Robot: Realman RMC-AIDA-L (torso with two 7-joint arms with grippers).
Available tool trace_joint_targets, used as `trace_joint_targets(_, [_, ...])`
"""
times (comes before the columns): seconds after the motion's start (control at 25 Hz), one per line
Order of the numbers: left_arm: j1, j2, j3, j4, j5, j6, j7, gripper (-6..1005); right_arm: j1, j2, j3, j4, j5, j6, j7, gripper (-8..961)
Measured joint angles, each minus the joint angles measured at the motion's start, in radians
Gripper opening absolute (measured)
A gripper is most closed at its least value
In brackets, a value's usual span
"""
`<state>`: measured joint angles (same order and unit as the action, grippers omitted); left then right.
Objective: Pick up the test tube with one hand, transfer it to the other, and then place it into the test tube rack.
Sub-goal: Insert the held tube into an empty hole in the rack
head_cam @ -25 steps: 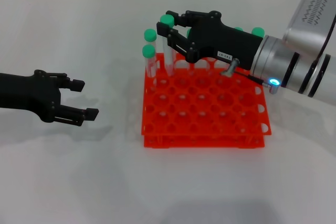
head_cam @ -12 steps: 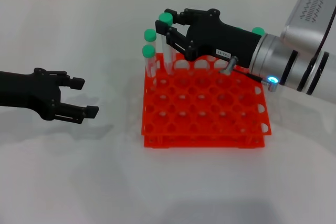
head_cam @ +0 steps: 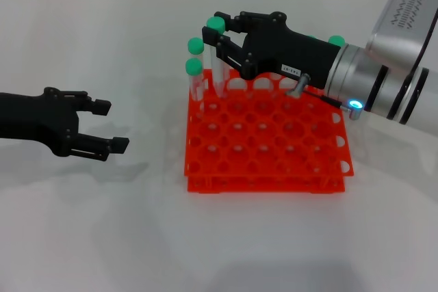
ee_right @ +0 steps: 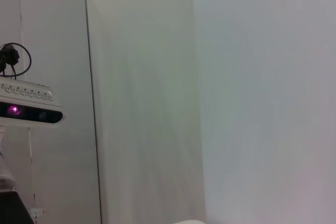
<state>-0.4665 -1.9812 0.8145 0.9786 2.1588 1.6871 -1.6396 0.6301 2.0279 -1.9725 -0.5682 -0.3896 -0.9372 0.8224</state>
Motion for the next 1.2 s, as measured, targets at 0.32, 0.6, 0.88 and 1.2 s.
trace_joint_targets(0.32, [0.006, 0.002, 0.0, 0.0, -0.008, 0.002, 0.01, 881, 0.002, 0.0, 0.0, 0.007, 0.013, 0.0, -0.001, 267])
trace_joint_targets(0.6, [0.008, 0.001, 0.0, 0.0, -0.008, 0.002, 0.011, 881, -0.003, 0.0, 0.003, 0.004, 0.017, 0.0, -0.001, 267])
trace_joint_targets(0.88, [0.01, -0.002, 0.0, 0.0, -0.008, 0.002, 0.012, 881, -0.011, 0.0, -0.001, 0.011, 0.032, -0.002, -0.003, 266])
trace_joint_targets(1.2, [0.014, -0.002, 0.0, 0.0, -0.008, 0.002, 0.012, 881, -0.013, 0.0, -0.007, 0.016, 0.036, 0.003, -0.015, 266])
